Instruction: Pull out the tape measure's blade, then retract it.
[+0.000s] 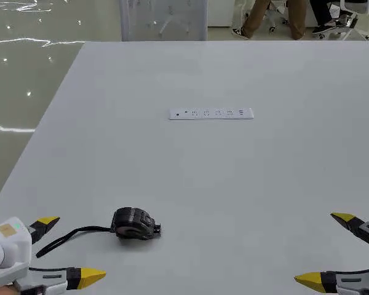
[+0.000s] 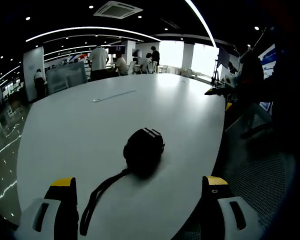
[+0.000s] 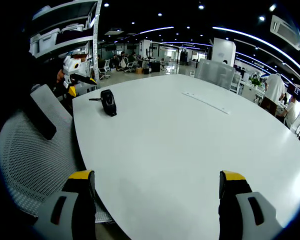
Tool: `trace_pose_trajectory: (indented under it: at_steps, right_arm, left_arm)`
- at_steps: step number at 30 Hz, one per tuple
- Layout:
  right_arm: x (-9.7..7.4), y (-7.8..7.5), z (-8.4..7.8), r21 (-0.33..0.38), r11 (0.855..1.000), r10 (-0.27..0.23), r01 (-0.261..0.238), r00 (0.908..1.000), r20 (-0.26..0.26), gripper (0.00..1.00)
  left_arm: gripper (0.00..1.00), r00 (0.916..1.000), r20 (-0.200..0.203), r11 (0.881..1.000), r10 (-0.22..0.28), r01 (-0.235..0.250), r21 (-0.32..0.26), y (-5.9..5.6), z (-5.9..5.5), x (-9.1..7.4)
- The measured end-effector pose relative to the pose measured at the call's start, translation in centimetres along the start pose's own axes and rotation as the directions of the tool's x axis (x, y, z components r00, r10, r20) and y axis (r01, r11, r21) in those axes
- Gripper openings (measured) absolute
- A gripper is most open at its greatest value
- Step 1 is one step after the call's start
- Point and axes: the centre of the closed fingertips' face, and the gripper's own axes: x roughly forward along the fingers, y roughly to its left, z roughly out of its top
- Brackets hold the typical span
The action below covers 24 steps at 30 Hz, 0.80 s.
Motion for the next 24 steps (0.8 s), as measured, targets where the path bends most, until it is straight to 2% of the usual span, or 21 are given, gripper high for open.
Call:
trace_pose_trajectory:
  at_steps: [3, 7, 8, 10, 12, 13, 14, 16, 18, 22, 23, 24]
  right_arm:
    - [0.7, 0.1, 0.8, -0.022, 1.0, 0.018, -0.018, 0.9998, 0.0, 1.0]
    - [2.0, 0.3, 2.6, -0.018, 0.999, 0.049, -0.049, 0.9985, 0.026, 1.0]
    - [2.5, 0.3, 2.8, -0.029, 0.998, 0.056, -0.055, 0.9981, 0.027, 1.0]
    - [3.4, 0.8, 3.4, -0.043, 0.996, 0.083, -0.082, 0.9961, 0.03, 1.0]
    - [4.3, 1.1, 3.9, -0.058, 0.993, 0.103, -0.102, 0.9943, 0.025, 1.0]
    - [4.5, 1.2, 4.0, -0.062, 0.992, 0.108, -0.106, 0.9939, 0.025, 1.0]
    - [4.9, 1.5, 4.4, -0.073, 0.991, 0.119, -0.117, 0.9926, 0.026, 1.0]
    - [5.6, 1.9, 5.0, -0.088, 0.987, 0.137, -0.134, 0.9902, 0.029, 1.0]
    - [6.4, 2.4, 5.4, -0.106, 0.982, 0.158, -0.154, 0.9871, 0.027, 1.0]
    - [7.6, 3.3, 5.7, -0.142, 0.971, 0.195, -0.19, 0.9807, 0.017, 1.0]
    - [7.9, 3.8, 5.8, -0.155, 0.964, 0.221, -0.217, 0.9751, 0.015, 1.0]
    - [8.2, 4.1, 5.8, -0.161, 0.96, 0.234, -0.228, 0.9722, 0.014, 1.0]
  left_arm:
    - [1.0, 0.9998, -0.015, 0.999, -0.013, 0.014, 0.041, 0.5, 0.9, 0.5]
    - [1.0, 0.9941, -0.06, 0.988, -0.09, 0.097, 0.123, 0.2, 2.1, 1.6]
    - [0.99, 0.9877, -0.093, 0.98, -0.126, 0.138, 0.146, -0.2, 1.9, 2.0]
    - [0.96, 0.9807, -0.143, 0.962, -0.134, 0.163, 0.219, -0.3, 2.2, 2.6]
    - [0.95, 0.9738, -0.151, 0.954, -0.17, 0.201, 0.222, -0.8, 2.8, 3.4]
    - [0.95, 0.9732, -0.154, 0.952, -0.171, 0.204, 0.229, -0.8, 2.9, 3.5]
    - [0.95, 0.9699, -0.168, 0.943, -0.176, 0.215, 0.252, -0.8, 3.1, 3.9]
    - [0.92, 0.9581, -0.201, 0.928, -0.204, 0.254, 0.272, -1.1, 3.2, 4.5]
    - [0.92, 0.9491, -0.23, 0.909, -0.215, 0.28, 0.307, -0.9, 3.1, 5.1]
    - [0.91, 0.9345, -0.268, 0.885, -0.234, 0.319, 0.34, -1.2, 3.1, 6.2]
    - [0.91, 0.9274, -0.29, 0.87, -0.236, 0.335, 0.362, -1.2, 3.0, 6.5]
    - [0.91, 0.9226, -0.305, 0.861, -0.236, 0.344, 0.375, -1.2, 2.8, 6.7]
